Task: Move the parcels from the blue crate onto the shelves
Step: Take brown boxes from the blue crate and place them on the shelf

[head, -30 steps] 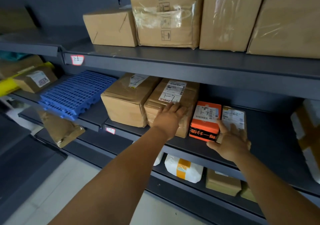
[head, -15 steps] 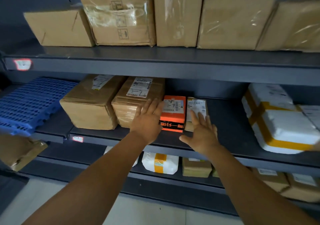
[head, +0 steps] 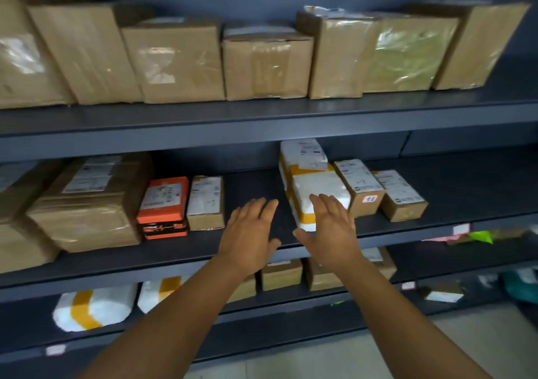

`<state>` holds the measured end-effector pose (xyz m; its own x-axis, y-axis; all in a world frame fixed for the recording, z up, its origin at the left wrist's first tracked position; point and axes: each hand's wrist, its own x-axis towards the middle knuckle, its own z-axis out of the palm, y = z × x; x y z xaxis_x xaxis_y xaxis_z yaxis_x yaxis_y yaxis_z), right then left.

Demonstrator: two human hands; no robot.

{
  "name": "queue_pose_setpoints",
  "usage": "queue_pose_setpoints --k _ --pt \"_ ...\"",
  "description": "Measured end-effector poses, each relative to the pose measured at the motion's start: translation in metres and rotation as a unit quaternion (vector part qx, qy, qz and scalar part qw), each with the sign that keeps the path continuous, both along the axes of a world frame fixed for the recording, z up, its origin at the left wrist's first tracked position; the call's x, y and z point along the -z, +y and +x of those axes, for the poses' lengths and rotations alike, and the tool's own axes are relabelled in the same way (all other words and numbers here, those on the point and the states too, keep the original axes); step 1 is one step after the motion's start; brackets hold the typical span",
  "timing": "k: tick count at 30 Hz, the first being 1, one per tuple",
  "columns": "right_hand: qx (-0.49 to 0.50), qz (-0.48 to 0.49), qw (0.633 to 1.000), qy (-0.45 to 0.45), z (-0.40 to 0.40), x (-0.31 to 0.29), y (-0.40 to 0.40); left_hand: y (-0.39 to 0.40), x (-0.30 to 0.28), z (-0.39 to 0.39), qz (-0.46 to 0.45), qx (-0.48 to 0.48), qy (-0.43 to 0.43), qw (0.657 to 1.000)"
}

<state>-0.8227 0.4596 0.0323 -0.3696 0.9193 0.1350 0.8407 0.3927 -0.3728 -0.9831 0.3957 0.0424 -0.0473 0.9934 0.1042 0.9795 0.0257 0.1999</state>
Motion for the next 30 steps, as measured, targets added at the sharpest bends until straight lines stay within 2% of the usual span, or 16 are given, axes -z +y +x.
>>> queue_pose_setpoints --k 6,12,15,18,30 --pt "0.068 -0.002 0.997 0.042 0.118 0.001 0.071 0.066 0.004 0.094 0.007 0.007 0.001 1.000" --pt "0.118 -0.130 0.984 0.012 0.191 0.028 0.150 0.119 0.019 0.138 -0.033 -0.040 0.042 0.998" --pt "0.120 -0.182 0.976 -0.016 0.202 0.042 0.181 0.133 0.027 0.139 -0.046 -0.067 0.066 0.994" --pt "0.105 -0.224 0.969 0.023 0.203 0.053 0.205 0.142 0.032 0.137 -0.038 -0.081 0.077 0.993" --pt "-0.028 -0.230 0.968 0.095 0.157 0.060 0.218 0.134 0.023 0.116 -0.018 -0.103 0.076 0.992"
